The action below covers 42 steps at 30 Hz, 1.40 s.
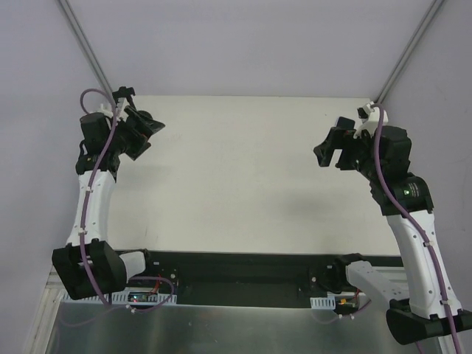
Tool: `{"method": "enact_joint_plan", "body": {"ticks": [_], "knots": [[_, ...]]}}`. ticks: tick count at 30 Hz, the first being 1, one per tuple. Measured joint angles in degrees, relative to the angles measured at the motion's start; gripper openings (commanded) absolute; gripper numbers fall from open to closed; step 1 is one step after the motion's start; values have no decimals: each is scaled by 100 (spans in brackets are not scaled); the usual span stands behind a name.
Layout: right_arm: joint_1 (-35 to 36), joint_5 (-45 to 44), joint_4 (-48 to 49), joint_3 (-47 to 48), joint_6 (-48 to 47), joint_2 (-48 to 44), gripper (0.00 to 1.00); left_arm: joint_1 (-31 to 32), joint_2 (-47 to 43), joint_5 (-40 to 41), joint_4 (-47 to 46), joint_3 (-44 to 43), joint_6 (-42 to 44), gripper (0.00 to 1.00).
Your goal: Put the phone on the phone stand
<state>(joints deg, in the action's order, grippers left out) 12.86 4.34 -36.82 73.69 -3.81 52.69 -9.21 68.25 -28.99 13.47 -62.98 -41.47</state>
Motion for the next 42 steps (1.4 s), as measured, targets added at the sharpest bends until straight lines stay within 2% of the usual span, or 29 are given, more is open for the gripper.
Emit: {"method": "enact_joint_plan", "body": {"ticks": [3,5,8,10,15,27,28,32,38,41,42], "knots": [[-2,122,-55,-208,-85,24,96,-678,-26,-70,-645,590,-916,99],[-2,136,-90,-240,-142,0,96,-1069,-55,-81,-1460,1172,-1596,99],[-2,136,-74,-247,-223,-131,96,-1467,96,-46,-2568,1849,-2500,99],[-2,140,-42,-273,-251,-236,96,-1528,466,-63,-3091,1856,-2898,99],[-2,162,33,-479,-310,-577,96,-1523,1930,-31,-4452,1220,-3571,99],[-2,168,79,-518,-404,-691,96,-1515,4588,162,-5718,-1123,-4109,96],[-2,166,90,-518,-407,-686,96,-1515,4682,192,-5766,-1165,-4166,95],[-2,140,96,-518,-420,-678,96,-1510,5058,269,-5729,-1462,-4225,79],[-2,101,96,-516,-420,-656,96,-1438,5447,282,-5663,-2293,-4223,77],[-2,103,98,-514,-420,-595,96,-1397,5447,282,-5637,-2417,-4197,71],[-2,103,96,-514,-417,-564,96,-1375,5447,284,-5602,-2446,-4179,66]]}}
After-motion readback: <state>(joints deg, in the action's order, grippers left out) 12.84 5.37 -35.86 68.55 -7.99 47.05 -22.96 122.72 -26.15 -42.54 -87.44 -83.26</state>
